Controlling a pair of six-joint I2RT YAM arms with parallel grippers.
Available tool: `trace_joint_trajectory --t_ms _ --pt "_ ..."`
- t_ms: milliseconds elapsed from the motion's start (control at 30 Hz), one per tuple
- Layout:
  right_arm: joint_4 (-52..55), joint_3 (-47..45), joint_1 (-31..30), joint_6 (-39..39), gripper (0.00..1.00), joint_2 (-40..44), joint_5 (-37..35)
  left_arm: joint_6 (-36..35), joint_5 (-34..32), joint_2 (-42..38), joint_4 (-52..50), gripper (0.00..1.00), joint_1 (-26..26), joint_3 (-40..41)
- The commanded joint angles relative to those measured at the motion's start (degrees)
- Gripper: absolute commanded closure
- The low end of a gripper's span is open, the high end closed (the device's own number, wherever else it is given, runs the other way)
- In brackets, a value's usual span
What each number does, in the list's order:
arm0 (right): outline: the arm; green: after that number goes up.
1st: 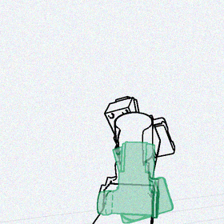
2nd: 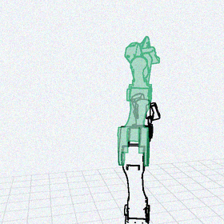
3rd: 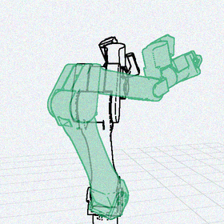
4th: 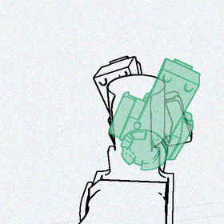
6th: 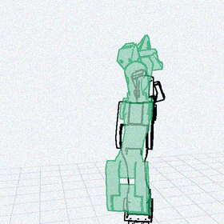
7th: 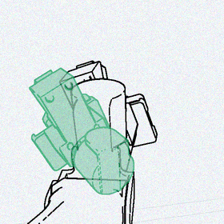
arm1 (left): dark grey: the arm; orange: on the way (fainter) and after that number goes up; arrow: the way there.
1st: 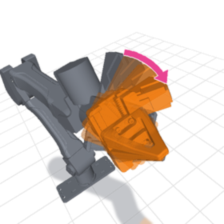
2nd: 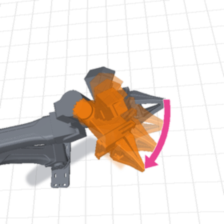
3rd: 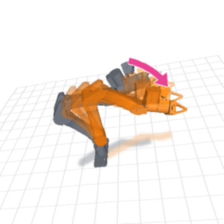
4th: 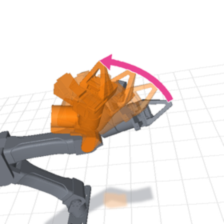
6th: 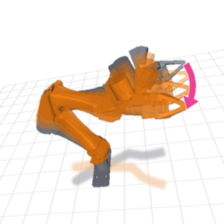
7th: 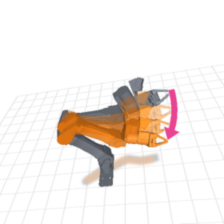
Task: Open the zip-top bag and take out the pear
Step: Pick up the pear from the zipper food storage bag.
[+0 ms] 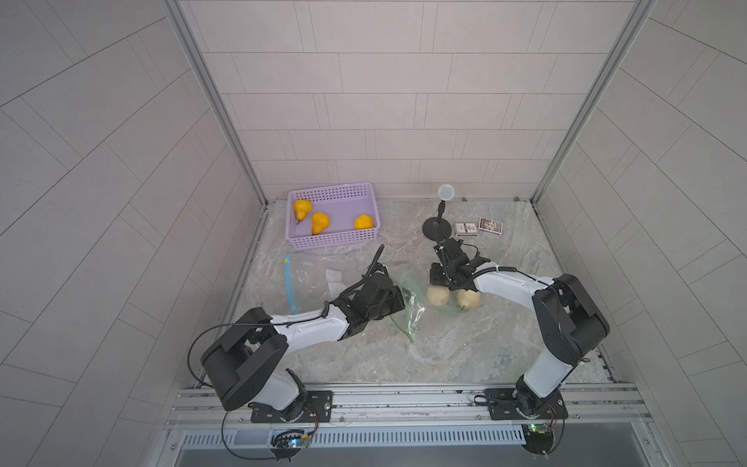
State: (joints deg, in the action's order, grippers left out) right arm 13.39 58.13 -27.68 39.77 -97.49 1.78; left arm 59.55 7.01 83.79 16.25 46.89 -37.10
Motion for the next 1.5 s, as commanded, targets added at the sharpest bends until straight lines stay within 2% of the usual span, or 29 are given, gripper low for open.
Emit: trace_joint_trajectory --t_ms 0,233,367,567,733,933,1133,1467 --pt "-1.55 -1.98 0.11 2.53 0.62 -0.82 2.13 0.65 2.78 -0.46 3.07 0.54 0.04 0.32" --pt "-12.18 -8.95 0.41 9.97 0.59 -1.04 12.94 2.75 9.61 3.07 6.88 0.53 2.22 0.4" --pt "-11.97 -8.88 3.42 10.01 0.56 2.47 15.93 2.95 11.89 2.5 6.89 0.52 2.39 2.13" --pt "-3.58 -7.61 9.16 6.13 0.49 12.65 17.64 2.0 11.71 -0.88 4.91 0.5 2.33 4.27" --pt "6.9 -7.82 10.81 1.47 0.47 21.79 17.68 2.11 11.98 -1.46 5.58 0.5 2.41 4.63" --pt "9.4 -15.41 10.81 0.31 0.48 28.09 21.11 2.15 12.79 -1.35 6.42 0.5 2.67 4.32" --pt "1.33 -21.37 10.04 2.13 0.52 25.24 23.57 2.33 14.16 0.85 7.7 0.5 3.24 3.89" --pt "-6.09 -21.76 4.93 4.09 0.64 17.37 24.37 3.22 15.56 6.01 11.21 0.5 3.91 3.7"
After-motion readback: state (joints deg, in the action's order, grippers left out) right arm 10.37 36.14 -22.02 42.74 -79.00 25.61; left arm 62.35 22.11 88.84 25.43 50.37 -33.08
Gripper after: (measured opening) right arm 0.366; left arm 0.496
